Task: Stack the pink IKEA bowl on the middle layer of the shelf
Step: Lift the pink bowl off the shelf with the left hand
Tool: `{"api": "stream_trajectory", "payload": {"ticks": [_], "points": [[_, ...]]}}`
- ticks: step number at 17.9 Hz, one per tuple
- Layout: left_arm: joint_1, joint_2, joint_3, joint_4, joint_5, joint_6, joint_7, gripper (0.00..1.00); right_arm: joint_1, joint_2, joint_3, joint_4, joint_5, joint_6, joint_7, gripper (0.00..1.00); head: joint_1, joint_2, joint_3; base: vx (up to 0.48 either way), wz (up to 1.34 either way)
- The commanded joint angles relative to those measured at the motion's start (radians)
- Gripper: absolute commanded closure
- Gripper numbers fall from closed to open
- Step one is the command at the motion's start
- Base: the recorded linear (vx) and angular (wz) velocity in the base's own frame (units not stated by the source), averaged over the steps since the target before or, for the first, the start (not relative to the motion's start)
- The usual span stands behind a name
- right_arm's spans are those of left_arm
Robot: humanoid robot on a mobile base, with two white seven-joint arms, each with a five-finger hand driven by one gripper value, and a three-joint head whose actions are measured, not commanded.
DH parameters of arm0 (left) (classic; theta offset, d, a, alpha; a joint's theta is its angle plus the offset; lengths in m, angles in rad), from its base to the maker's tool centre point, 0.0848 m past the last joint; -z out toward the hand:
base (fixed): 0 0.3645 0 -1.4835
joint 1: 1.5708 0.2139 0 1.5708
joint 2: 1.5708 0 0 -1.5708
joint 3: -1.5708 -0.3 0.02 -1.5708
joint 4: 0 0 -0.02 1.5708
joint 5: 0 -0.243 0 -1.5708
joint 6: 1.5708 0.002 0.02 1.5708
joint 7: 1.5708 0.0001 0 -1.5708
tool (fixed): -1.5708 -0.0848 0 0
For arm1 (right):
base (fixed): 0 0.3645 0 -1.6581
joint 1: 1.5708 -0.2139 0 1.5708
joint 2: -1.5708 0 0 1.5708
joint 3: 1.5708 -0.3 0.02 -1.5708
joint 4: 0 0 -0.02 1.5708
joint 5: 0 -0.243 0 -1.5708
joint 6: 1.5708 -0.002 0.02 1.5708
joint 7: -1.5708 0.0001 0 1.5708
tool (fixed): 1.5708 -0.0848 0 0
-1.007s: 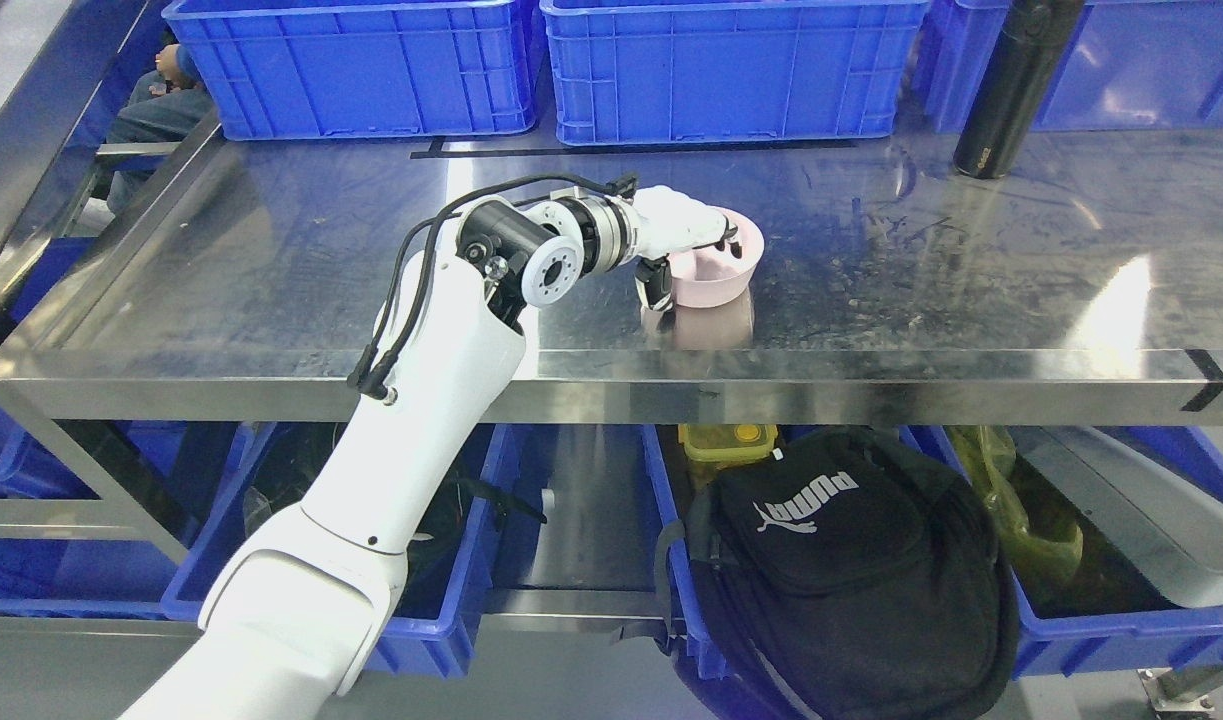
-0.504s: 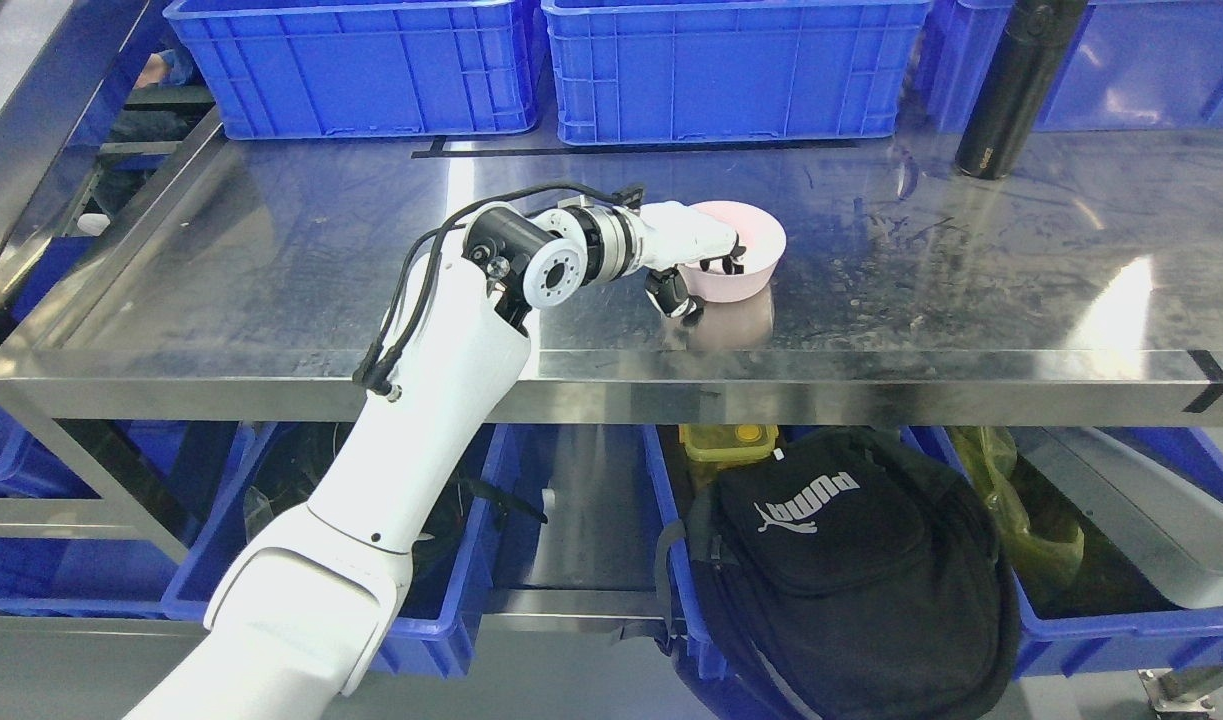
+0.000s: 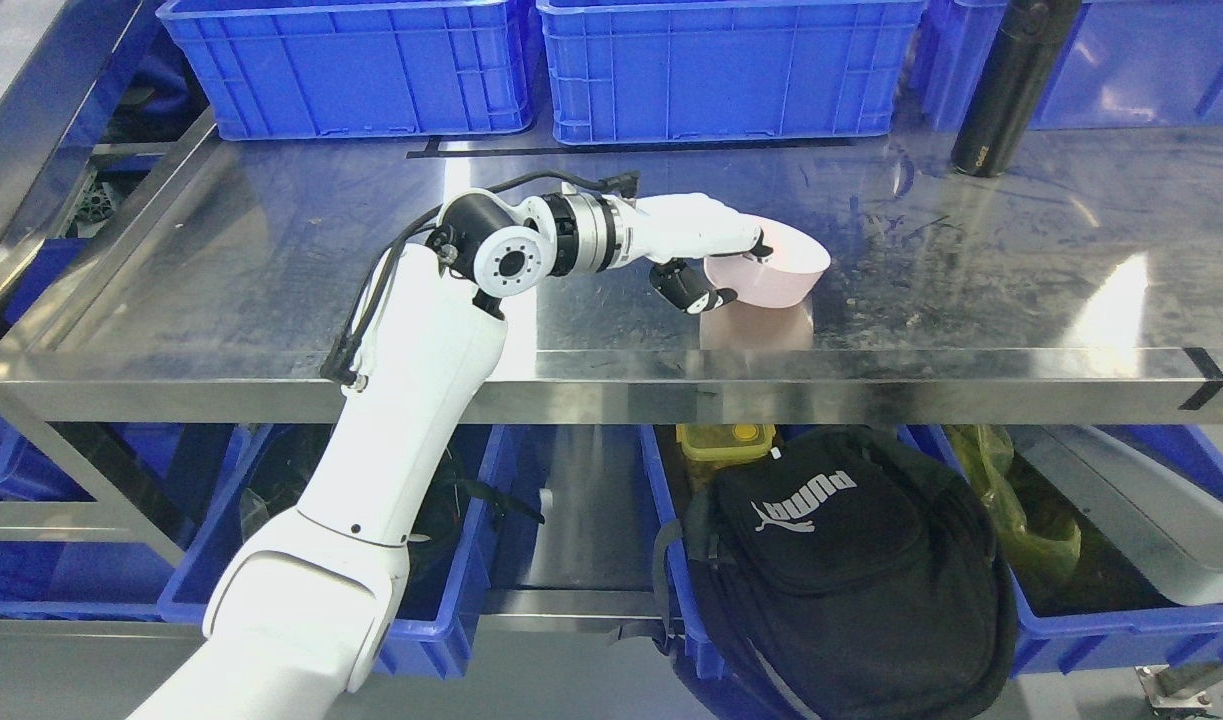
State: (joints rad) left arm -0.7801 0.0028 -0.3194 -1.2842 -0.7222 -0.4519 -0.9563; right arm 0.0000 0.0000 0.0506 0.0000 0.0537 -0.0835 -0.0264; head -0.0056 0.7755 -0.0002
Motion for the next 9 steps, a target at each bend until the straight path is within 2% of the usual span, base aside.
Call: {"api": "stream_trajectory", "payload": {"ticks": [1,5,9], "points": [[0.005,0.015,0.279,-0.108,0.141,-0.111,0.008,1.00,0.023,-0.017,0.000,-0.017,0.000,0.001,0.000,0.00,0.0000,0.000,0.000,0.000,0.00],[0.079,0.015,0.307,-0.182,0.185,-0.334,0.008,1.00,0.023,-0.017,0.000,-0.017,0.000,0.001,0.000,0.00,0.0000,0.000,0.000,0.000,0.00],[0.169,0.015,0.303,-0.237,0.219,-0.334,0.010,1.00,0.023,-0.017,0.000,-0.017,0.000,0.001,0.000,0.00,0.0000,0.000,0.000,0.000,0.00]]}}
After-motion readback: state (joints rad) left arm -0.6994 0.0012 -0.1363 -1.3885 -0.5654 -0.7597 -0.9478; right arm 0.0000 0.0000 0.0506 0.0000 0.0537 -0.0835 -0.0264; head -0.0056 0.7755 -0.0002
